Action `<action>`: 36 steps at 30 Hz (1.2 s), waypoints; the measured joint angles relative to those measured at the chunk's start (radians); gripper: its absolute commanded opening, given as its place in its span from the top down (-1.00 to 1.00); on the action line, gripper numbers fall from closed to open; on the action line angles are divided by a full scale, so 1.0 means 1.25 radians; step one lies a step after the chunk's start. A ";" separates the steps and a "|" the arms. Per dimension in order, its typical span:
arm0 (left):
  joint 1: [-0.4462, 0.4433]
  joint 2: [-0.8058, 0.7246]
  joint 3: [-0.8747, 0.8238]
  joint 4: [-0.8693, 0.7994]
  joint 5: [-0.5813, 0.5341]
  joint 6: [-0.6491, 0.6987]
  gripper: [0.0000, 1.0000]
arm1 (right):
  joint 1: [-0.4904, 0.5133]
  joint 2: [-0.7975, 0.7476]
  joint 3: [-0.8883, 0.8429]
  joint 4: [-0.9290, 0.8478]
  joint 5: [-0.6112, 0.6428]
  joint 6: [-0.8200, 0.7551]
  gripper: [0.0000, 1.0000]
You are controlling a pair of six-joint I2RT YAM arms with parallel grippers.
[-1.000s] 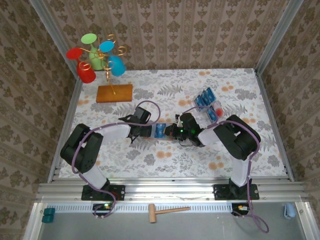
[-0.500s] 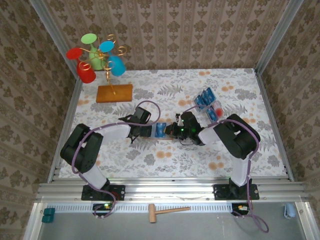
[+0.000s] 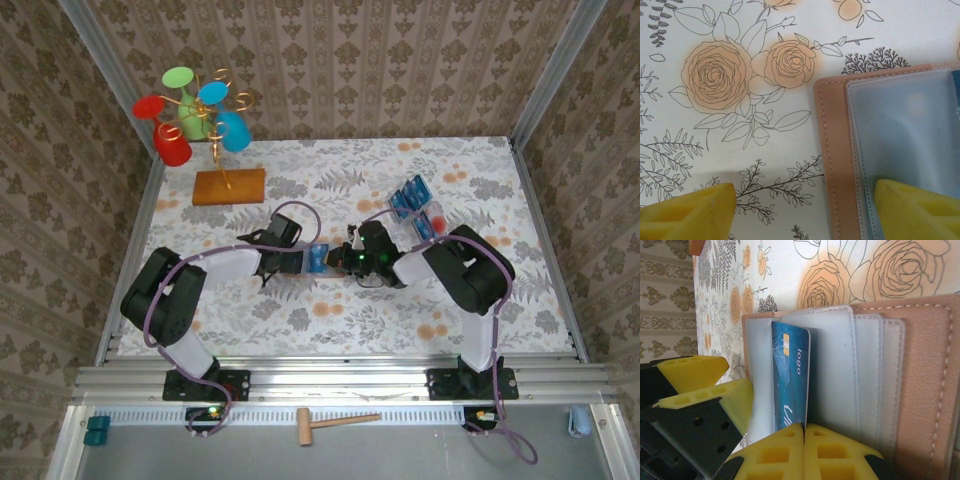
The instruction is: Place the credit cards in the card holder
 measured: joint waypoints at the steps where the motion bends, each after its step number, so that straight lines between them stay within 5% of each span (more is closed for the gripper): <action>1: 0.000 0.000 0.000 0.000 0.000 0.000 -0.50 | 0.000 0.000 0.000 0.000 0.000 0.000 1.00; 36: 0.000 0.000 0.000 0.000 0.000 0.000 -0.50 | 0.013 -0.003 -0.002 -0.001 0.005 0.000 1.00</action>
